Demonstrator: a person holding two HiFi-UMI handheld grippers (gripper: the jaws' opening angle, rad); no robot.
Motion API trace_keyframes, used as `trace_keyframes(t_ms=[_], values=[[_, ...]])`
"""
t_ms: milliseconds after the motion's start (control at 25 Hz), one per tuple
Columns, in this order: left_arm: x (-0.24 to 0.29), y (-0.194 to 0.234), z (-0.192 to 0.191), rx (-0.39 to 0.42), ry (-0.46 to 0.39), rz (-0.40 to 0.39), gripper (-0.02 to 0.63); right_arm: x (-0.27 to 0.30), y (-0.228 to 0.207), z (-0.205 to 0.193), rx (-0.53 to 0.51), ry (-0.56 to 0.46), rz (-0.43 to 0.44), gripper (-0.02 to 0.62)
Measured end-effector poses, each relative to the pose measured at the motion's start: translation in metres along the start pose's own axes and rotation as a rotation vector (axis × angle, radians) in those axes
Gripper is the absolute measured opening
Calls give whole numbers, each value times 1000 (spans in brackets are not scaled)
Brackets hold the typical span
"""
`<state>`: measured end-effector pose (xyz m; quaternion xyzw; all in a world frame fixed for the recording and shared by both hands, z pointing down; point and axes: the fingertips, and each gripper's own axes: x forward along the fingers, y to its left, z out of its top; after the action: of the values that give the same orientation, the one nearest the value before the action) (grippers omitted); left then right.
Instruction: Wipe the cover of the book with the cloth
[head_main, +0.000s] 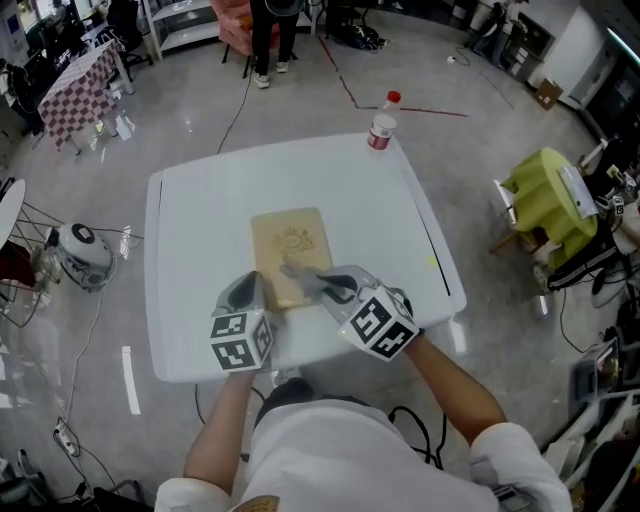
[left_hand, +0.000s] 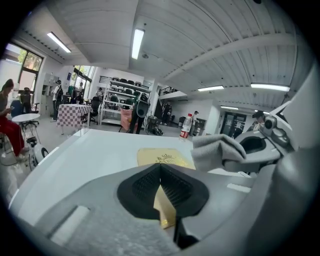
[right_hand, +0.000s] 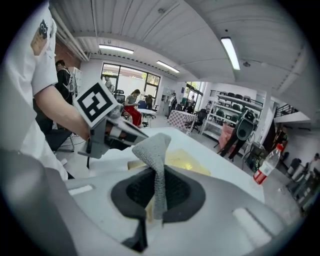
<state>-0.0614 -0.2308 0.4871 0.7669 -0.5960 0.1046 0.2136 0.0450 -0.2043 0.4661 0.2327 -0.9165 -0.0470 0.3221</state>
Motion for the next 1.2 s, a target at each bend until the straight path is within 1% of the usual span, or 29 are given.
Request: trace_keyframes(t_ms=[160, 280, 400, 600, 800, 960, 1200], values=[[1, 10, 5, -1, -10, 9, 6, 22, -39, 27, -20, -37, -76, 17], [0, 19, 7, -6, -15, 14, 6, 45, -58, 42, -62, -20, -111, 17], [0, 27, 9, -8, -16, 13, 6, 75, -74, 53, -105, 10, -125, 17], [5, 35, 12, -26, -19, 0, 6, 124, -84, 55, -144, 56, -118, 17], [9, 40, 12, -28, -14, -8, 6, 159, -81, 42, -163, 115, -88, 17], [8, 45, 12, -36, -15, -2, 6, 165, -72, 33, -161, 138, -60, 17], [3, 42, 11, -37, -20, 12, 6, 150, -53, 21, -154, 139, -20, 17]])
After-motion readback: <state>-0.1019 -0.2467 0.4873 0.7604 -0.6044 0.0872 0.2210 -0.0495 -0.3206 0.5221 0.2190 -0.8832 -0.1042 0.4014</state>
